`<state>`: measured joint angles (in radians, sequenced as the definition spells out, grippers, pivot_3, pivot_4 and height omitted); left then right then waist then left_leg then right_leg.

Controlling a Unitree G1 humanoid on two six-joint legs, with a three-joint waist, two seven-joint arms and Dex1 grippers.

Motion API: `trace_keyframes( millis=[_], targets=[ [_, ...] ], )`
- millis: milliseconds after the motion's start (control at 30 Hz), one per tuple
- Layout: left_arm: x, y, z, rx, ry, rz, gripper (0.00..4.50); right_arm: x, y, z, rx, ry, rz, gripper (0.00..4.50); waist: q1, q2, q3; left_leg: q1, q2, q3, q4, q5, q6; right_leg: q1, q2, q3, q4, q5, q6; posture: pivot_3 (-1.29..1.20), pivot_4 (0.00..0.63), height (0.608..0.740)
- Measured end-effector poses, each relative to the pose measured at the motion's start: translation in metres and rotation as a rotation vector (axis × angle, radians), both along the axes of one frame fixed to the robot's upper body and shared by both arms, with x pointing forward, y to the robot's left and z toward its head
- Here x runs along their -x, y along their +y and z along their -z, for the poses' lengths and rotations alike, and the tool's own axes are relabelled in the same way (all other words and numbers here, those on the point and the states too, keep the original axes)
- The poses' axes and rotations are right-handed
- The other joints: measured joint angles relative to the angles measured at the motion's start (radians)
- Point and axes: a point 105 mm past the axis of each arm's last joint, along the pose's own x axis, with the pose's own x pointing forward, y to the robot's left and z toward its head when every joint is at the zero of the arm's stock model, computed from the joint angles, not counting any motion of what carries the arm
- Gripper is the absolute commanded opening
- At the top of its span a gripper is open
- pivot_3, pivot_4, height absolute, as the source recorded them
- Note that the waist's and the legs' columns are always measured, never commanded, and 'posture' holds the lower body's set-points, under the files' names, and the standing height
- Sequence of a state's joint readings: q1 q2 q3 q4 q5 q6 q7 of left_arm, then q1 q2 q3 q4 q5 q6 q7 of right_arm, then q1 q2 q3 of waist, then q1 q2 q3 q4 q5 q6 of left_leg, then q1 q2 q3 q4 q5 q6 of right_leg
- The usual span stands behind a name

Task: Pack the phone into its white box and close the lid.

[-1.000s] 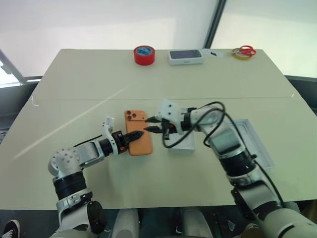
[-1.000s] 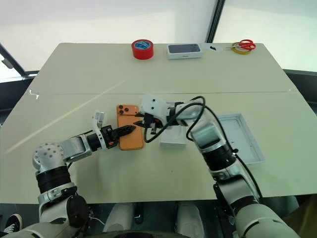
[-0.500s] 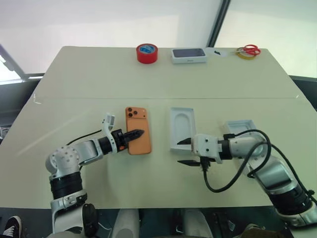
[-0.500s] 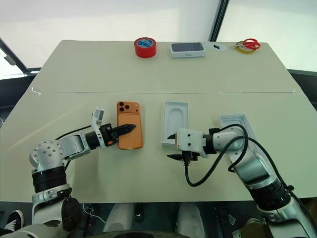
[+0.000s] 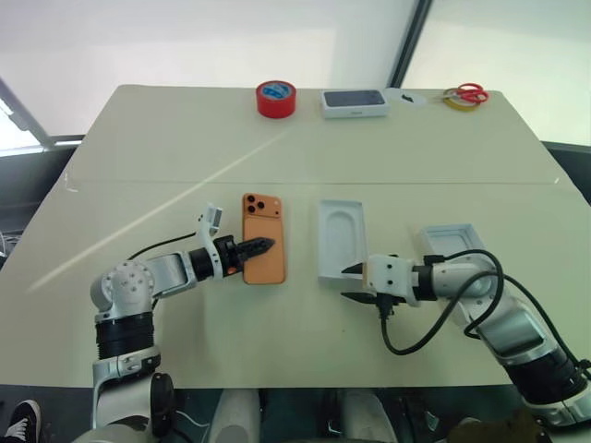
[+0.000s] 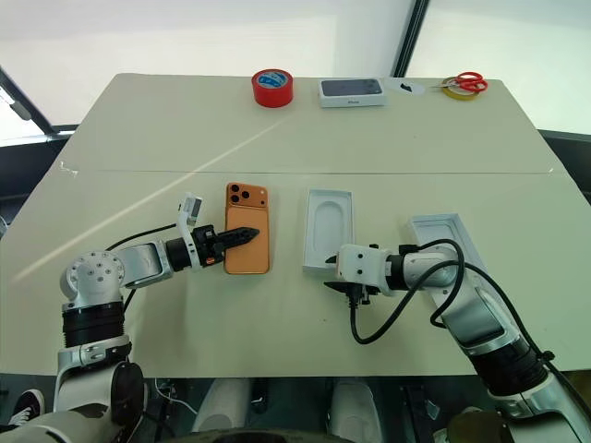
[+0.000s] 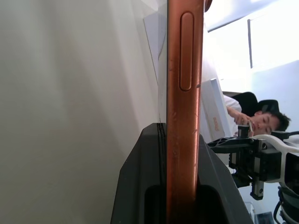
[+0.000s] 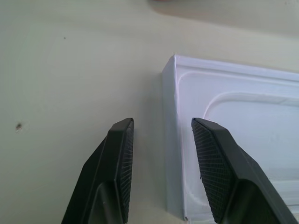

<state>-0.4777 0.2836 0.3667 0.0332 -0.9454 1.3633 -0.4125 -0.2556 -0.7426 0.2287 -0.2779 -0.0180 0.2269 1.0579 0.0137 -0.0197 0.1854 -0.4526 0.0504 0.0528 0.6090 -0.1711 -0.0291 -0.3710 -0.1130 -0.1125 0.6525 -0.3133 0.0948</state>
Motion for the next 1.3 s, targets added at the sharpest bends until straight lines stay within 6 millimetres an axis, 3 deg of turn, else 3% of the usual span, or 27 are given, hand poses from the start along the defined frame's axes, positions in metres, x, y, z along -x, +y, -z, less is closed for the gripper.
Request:
trace_keyframes(
  millis=[100, 167, 200, 400, 633, 800, 933, 1067, 1300],
  targets=[
    [-0.002, 0.0, 0.0, 0.007, -0.005, -0.009, 0.0, -0.002, -0.002, 0.001, -0.002, 0.004, 0.014, 1.21, 0.0, 0.0, 0.0, 0.0, 0.0, 0.0, 0.001, 0.0, 0.0, 0.001, 0.0, 0.0, 0.0, 0.0, 0.0, 0.0, 0.15, 0.74],
    [-0.003, -0.001, -0.001, 0.012, -0.009, -0.016, 0.0, -0.005, -0.002, -0.001, -0.005, -0.005, 0.02, 0.21, 0.0, 0.0, 0.0, 0.0, 0.0, 0.0, 0.002, 0.0, 0.0, 0.001, 0.0, 0.0, 0.0, 0.0, 0.0, 0.0, 0.15, 0.74],
    [-0.004, -0.002, -0.001, 0.012, -0.011, -0.018, 0.0, -0.006, -0.002, -0.002, -0.005, -0.009, 0.022, 0.04, 0.0, 0.0, 0.0, 0.0, 0.0, 0.0, 0.002, 0.0, 0.0, 0.001, 0.0, 0.0, 0.0, 0.0, 0.0, 0.0, 0.15, 0.74],
    [-0.015, -0.004, -0.014, 0.024, -0.08, -0.063, 0.0, -0.012, 0.008, -0.008, -0.058, -0.001, 0.04, 0.04, 0.0, 0.0, 0.0, 0.0, 0.0, 0.0, 0.002, 0.0, 0.0, 0.001, 0.0, 0.0, 0.0, 0.0, 0.001, 0.0, 0.15, 0.74],
    [-0.044, -0.007, -0.063, 0.155, -0.17, -0.12, 0.0, -0.02, 0.055, -0.016, -0.103, -0.059, -0.036, 0.04, -0.001, 0.0, 0.001, 0.0, 0.0, -0.001, 0.003, 0.0, 0.0, 0.001, 0.001, 0.0, 0.002, 0.001, 0.001, 0.0, 0.15, 0.74],
    [-0.042, -0.024, -0.054, 0.18, -0.095, -0.061, 0.0, -0.023, 0.075, -0.012, -0.108, -0.065, -0.078, 0.04, 0.0, -0.001, 0.001, 0.0, -0.001, -0.001, 0.003, 0.002, -0.002, 0.002, 0.001, 0.0, 0.002, 0.002, 0.004, 0.0, 0.15, 0.74],
    [-0.033, -0.037, -0.038, 0.168, -0.022, 0.002, 0.0, -0.025, 0.075, -0.01, -0.111, -0.049, -0.073, 1.45, -0.002, -0.001, 0.001, 0.0, -0.001, -0.001, 0.003, 0.003, -0.004, 0.002, 0.001, 0.0, 0.002, 0.002, 0.004, 0.0, 0.15, 0.74],
    [-0.031, -0.032, -0.026, 0.147, 0.006, 0.006, 0.0, -0.015, 0.068, -0.005, -0.117, 0.006, -0.098, 3.43, -0.003, -0.001, 0.002, 0.0, 0.0, -0.001, 0.003, 0.001, 0.0, 0.002, 0.001, 0.0, 0.003, 0.002, 0.003, 0.0, 0.15, 0.74],
    [-0.03, -0.019, -0.021, 0.126, 0.036, 0.02, 0.0, -0.007, 0.027, -0.047, -0.265, -0.007, -0.032, 3.43, 0.002, -0.002, 0.002, 0.0, -0.001, -0.002, 0.004, 0.0, 0.0, 0.003, 0.001, 0.0, 0.003, 0.002, 0.003, 0.0, 0.15, 0.74]
  ],
)
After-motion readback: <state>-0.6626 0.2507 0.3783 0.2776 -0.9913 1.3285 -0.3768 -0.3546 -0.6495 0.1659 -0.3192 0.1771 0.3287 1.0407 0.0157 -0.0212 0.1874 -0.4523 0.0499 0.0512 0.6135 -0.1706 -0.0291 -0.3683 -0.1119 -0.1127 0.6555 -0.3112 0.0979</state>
